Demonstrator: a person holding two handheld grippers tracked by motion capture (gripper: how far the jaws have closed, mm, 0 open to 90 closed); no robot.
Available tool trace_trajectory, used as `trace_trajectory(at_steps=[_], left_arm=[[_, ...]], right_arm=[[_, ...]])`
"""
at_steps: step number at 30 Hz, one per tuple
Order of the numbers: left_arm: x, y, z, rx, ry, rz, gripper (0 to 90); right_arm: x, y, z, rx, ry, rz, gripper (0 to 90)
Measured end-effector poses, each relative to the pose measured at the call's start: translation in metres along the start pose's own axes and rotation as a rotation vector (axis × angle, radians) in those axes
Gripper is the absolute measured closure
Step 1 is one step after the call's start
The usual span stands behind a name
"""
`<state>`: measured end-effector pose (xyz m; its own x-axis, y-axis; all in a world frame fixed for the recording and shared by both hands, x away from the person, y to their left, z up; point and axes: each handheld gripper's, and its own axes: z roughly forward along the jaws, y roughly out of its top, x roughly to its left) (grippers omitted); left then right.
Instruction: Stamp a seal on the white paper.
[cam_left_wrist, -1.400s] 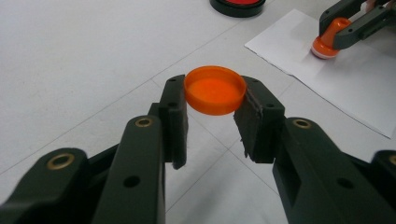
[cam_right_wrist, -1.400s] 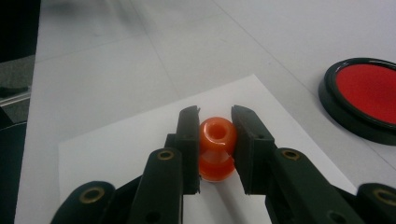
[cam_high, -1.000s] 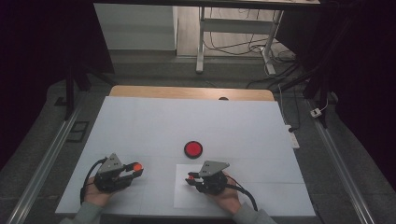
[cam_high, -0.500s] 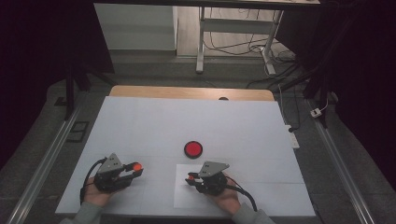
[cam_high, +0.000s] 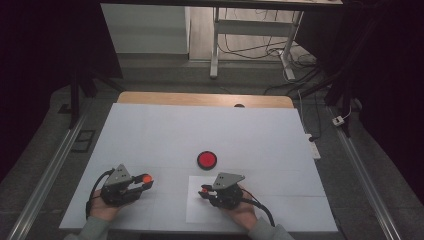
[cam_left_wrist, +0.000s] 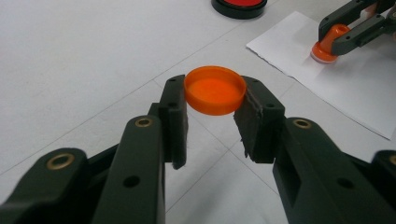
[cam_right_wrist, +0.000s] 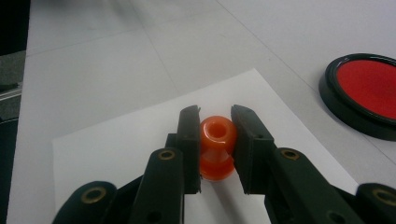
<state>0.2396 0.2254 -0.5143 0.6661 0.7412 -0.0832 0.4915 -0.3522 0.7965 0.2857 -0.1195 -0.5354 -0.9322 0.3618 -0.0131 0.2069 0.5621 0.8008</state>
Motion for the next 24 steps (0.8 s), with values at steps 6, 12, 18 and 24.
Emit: trace_trajectory(at_steps=[6, 12, 18, 24], left_arm=[[0.0, 0.0002, 0.0001, -0.001, 0.0, -0.001, 64.5], [0.0004, 0.0001, -0.0001, -0.001, -0.001, -0.002, 64.5], [0.0008, 0.0001, -0.0001, -0.002, 0.001, -0.003, 64.5], [0.0014, 0.0002, 0.0004, -0.001, 0.0, -0.002, 64.5]], right_arm=[[0.0004, -0.0009, 0.0003, -0.01, -0.001, 0.004, 73.1], [0.0005, -0.001, 0.0003, -0.011, -0.001, 0.004, 73.1], [-0.0003, -0.0007, -0.0002, -0.004, -0.003, 0.005, 72.9], [-0.0035, -0.0005, -0.0012, -0.017, 0.02, 0.029, 72.3]])
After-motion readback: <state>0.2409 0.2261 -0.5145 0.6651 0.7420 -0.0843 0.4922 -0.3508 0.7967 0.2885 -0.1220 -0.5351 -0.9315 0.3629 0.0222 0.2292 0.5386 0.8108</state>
